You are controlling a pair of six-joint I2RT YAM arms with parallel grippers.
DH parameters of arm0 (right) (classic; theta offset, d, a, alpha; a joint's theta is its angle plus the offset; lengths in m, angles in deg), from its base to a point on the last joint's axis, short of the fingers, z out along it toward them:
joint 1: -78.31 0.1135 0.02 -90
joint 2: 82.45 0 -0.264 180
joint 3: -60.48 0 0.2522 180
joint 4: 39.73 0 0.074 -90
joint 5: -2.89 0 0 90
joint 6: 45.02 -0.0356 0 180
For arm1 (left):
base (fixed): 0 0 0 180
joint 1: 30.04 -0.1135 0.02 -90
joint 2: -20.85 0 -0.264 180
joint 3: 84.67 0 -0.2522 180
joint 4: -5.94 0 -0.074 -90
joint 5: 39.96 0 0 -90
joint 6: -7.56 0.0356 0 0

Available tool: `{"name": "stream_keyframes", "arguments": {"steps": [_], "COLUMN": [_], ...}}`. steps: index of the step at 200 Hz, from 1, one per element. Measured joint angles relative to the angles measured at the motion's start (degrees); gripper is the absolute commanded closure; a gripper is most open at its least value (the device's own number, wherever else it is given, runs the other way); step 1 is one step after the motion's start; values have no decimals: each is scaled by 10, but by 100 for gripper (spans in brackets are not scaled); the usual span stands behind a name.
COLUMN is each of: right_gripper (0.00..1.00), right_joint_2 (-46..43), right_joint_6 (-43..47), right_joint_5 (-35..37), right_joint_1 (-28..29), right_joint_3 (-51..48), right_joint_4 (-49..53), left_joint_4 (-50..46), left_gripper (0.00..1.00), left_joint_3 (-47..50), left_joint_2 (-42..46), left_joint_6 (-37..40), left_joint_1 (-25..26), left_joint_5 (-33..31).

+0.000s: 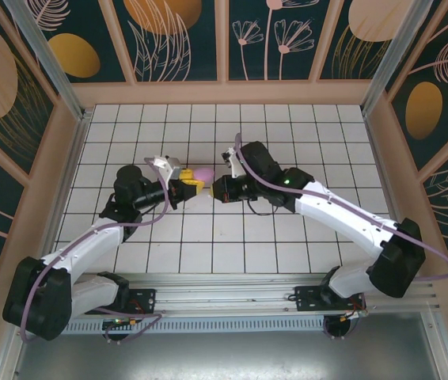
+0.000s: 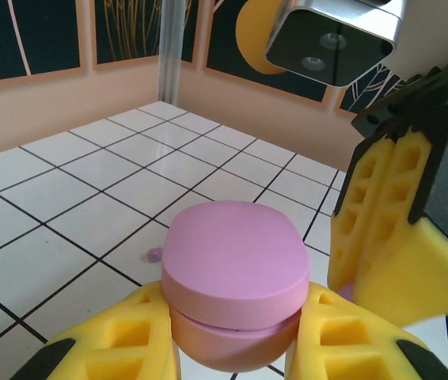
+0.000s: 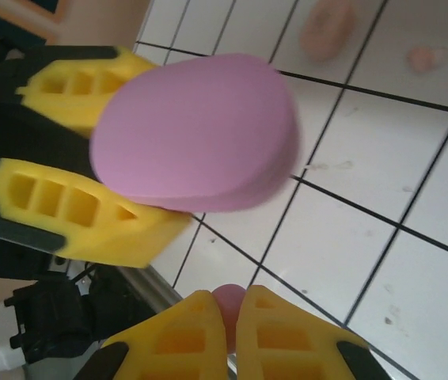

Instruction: Insert the wireless bluetooth earbuds into the charging case

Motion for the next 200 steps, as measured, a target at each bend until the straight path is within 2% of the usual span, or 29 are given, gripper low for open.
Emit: {"name": "stream_keyframes", "arguments": {"steps": [137, 200], "right_gripper": [94, 94], "right_joint_2": [37, 37], "right_joint_6": [26, 33], "right_joint_5": [0, 22], "right_joint_1": [-11, -24], "right_joint_3": [81, 99], "right_joint_4": [59, 41], "left_joint_4": [-11, -29], "left_gripper": [100, 100], "left_joint_3": [-3, -3], "left_joint_2": [3, 3], "left_joint_6": [61, 70], "left_joint_1": [3, 12], "left_joint_5": [4, 30]}}
